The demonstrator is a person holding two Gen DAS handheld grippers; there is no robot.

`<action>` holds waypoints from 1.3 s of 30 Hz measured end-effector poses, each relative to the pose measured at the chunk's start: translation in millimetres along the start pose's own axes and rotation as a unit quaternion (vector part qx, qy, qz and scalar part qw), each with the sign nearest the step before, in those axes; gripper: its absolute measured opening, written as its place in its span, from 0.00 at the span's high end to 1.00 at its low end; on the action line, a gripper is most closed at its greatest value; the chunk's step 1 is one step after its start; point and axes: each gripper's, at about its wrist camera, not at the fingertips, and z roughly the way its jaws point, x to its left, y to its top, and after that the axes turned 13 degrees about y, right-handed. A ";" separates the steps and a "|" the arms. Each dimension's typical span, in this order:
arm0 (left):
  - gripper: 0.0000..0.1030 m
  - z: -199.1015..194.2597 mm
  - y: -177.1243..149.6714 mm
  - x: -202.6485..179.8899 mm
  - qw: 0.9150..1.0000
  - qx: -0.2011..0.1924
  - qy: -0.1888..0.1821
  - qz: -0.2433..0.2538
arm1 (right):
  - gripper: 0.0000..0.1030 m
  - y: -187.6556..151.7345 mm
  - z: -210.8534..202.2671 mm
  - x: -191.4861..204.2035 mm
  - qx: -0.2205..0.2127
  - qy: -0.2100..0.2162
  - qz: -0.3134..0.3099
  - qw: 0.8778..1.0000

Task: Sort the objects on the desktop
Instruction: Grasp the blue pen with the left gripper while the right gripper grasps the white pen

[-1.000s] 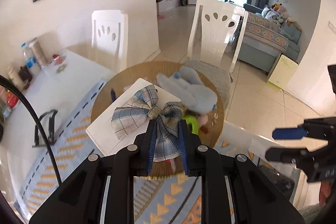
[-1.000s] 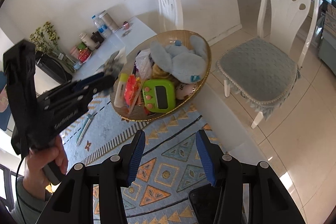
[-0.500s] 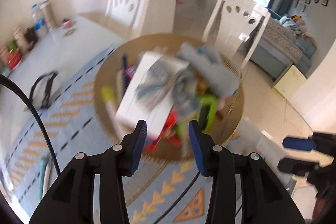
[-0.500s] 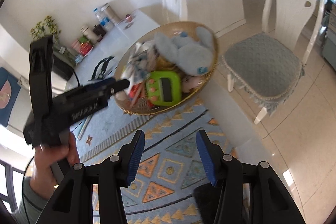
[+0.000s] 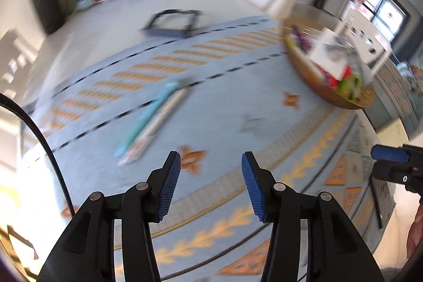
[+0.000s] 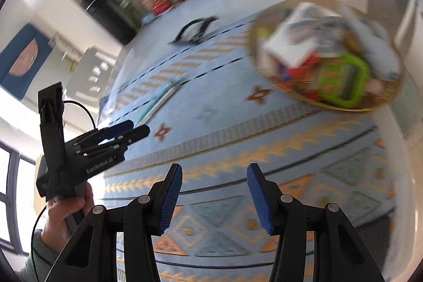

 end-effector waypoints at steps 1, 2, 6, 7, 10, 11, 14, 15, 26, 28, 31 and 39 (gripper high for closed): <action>0.55 1.8 -2.8 16.2 1.000 0.002 0.004 -0.010 | 0.52 -1.0 6.8 7.9 0.004 0.002 -0.006 1.000; 0.55 2.9 -5.7 27.2 1.000 0.004 0.006 -0.016 | 0.52 -1.3 14.3 16.2 0.007 0.003 -0.011 1.000; 0.55 9.2 -11.3 63.5 1.000 0.007 0.010 -0.026 | 0.52 -1.1 41.8 49.1 0.019 0.009 -0.030 0.999; 0.55 12.0 -11.7 71.7 1.000 0.007 0.010 -0.025 | 0.52 -1.0 47.0 55.4 0.021 0.009 -0.033 0.999; 0.55 20.9 -7.4 82.1 1.000 0.006 0.003 -0.013 | 0.51 0.0 61.7 73.0 0.029 0.005 -0.044 0.999; 0.55 23.9 -5.4 83.3 1.000 0.006 0.002 -0.008 | 0.52 1.0 67.0 77.8 0.031 0.002 -0.048 0.998; 0.55 34.9 4.9 84.0 1.000 -0.003 0.000 0.020 | 0.51 4.7 75.6 83.9 0.035 -0.008 -0.053 0.998; 0.55 38.7 8.1 83.4 1.000 -0.005 -0.002 0.028 | 0.51 6.0 78.6 85.0 0.038 -0.012 -0.054 0.998; 0.55 101.9 41.9 77.9 0.993 -0.018 -0.057 0.103 | 0.51 20.3 123.3 75.8 0.071 -0.034 -0.028 0.997; 0.55 108.0 43.0 75.9 0.991 -0.017 -0.061 0.117 | 0.51 22.2 130.0 74.0 0.077 -0.033 -0.026 0.996; 0.53 114.4 44.3 72.9 0.990 -0.024 -0.041 0.136 | 0.51 23.2 137.6 71.0 0.084 -0.032 -0.025 0.996; 0.84 107.5 33.8 63.5 0.990 -0.059 -0.031 0.124 | 0.51 24.1 146.9 72.4 0.091 -0.028 -0.027 0.995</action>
